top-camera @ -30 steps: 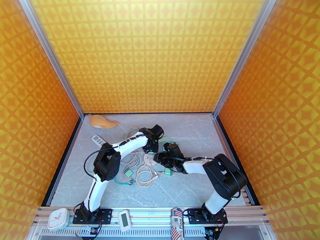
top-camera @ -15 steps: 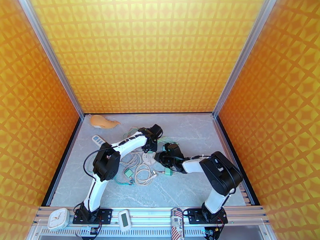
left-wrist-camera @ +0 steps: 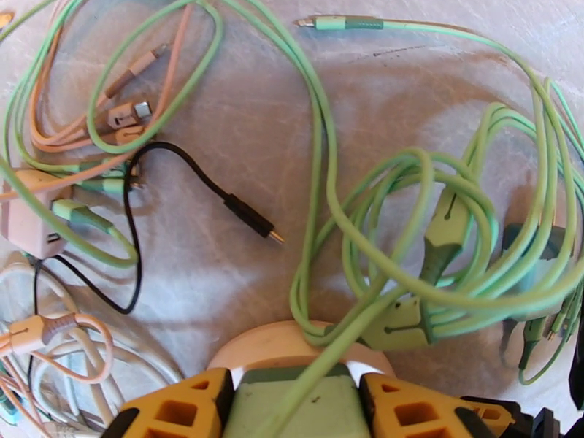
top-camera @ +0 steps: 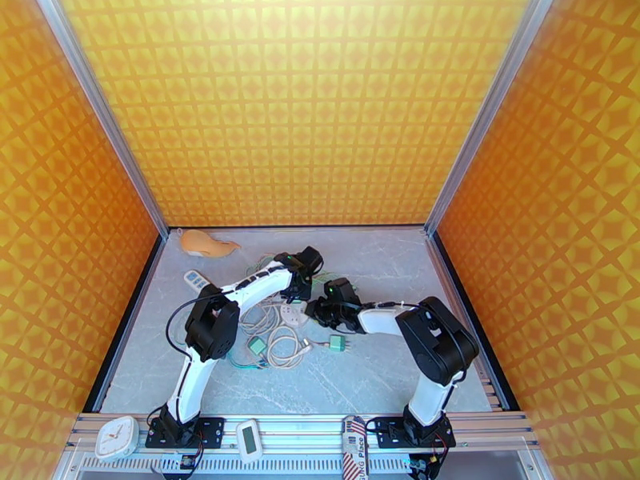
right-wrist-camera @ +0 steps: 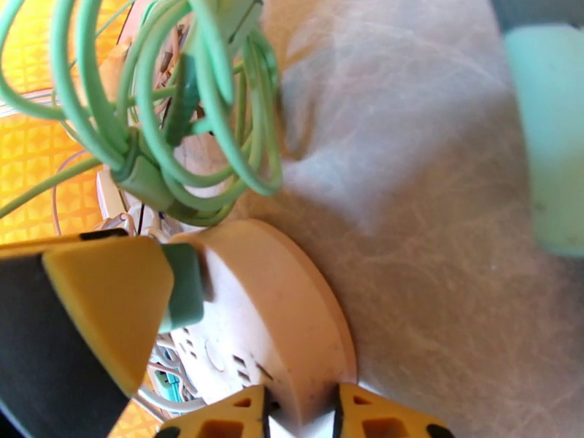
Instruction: Pull the plug off the socket
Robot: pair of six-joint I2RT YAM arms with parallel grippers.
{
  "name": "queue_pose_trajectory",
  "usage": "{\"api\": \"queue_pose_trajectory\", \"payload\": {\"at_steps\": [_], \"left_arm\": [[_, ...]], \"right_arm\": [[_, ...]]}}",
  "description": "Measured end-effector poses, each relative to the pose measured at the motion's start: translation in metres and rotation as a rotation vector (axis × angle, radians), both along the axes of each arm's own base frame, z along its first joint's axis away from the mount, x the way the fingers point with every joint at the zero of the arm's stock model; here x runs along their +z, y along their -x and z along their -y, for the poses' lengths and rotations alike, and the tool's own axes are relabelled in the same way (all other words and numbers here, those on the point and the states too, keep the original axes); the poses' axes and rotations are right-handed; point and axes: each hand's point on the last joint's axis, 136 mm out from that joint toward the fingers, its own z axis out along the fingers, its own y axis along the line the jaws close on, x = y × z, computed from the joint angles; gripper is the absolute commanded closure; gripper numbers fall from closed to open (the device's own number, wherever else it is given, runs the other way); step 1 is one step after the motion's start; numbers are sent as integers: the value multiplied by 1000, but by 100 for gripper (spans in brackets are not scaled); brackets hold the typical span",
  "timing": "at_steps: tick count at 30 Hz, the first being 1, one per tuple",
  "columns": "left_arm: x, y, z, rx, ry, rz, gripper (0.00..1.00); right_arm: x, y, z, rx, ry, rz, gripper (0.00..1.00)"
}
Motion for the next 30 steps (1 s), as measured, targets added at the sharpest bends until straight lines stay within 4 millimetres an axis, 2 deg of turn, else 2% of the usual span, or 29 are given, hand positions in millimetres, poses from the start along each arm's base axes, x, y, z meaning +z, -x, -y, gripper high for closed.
{"api": "queue_pose_trajectory", "payload": {"at_steps": [11, 23, 30], "left_arm": [[5, -1, -2, -73, -94, 56, 100], [-3, -7, -15, 21, 78, -84, 100], [1, -3, -10, -32, -35, -7, 100]], "right_arm": [[-1, -1, -4, 21, 14, -22, 80], [-2, -1, -5, 30, 29, -6, 80], [-1, -2, -5, 36, 34, -5, 80]]}}
